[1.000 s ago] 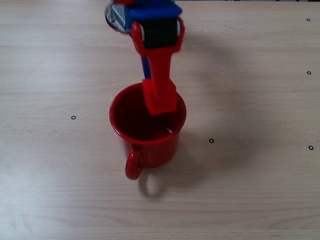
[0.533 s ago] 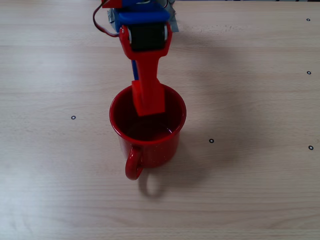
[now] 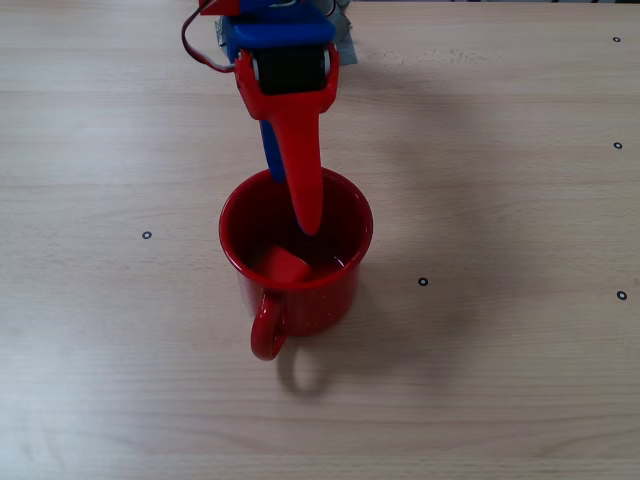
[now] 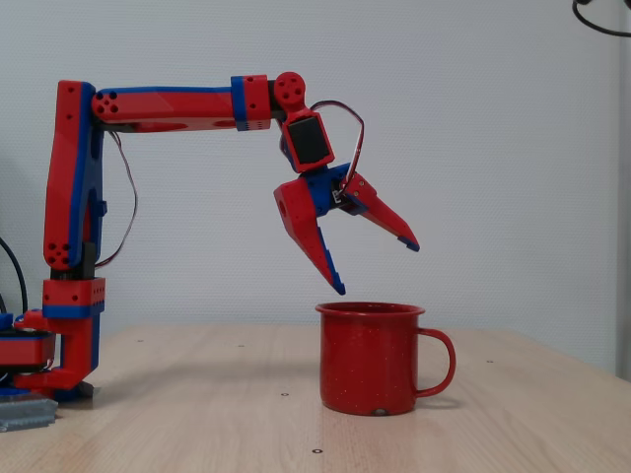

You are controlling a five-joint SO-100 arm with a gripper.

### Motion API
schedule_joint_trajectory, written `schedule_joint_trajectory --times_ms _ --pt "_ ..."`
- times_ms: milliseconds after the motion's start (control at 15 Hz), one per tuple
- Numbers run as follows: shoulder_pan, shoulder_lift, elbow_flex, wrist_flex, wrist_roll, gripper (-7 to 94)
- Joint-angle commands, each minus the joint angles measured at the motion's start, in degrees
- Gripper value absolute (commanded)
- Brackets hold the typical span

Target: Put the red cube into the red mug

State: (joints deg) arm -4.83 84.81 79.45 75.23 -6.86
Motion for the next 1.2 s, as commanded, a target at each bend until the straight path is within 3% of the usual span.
schedule_joint_trajectory --times_ms 0,200,267,400,667,933,1133 --pt "-0.7 6.5 -3.16 1.41 -0.09 42" --pt "-0.79 7.03 -4.13 2.37 0.44 41" --pt "-0.79 7.65 -5.36 2.46 0.53 36" --pt "-0.44 9.23 -10.11 3.6 0.26 1" --pt "1.41 19.95 -10.63 5.71 2.72 0" --pt "4.66 40.43 4.04 5.8 3.87 0" --pt "8.88 58.97 30.5 -2.81 6.15 0"
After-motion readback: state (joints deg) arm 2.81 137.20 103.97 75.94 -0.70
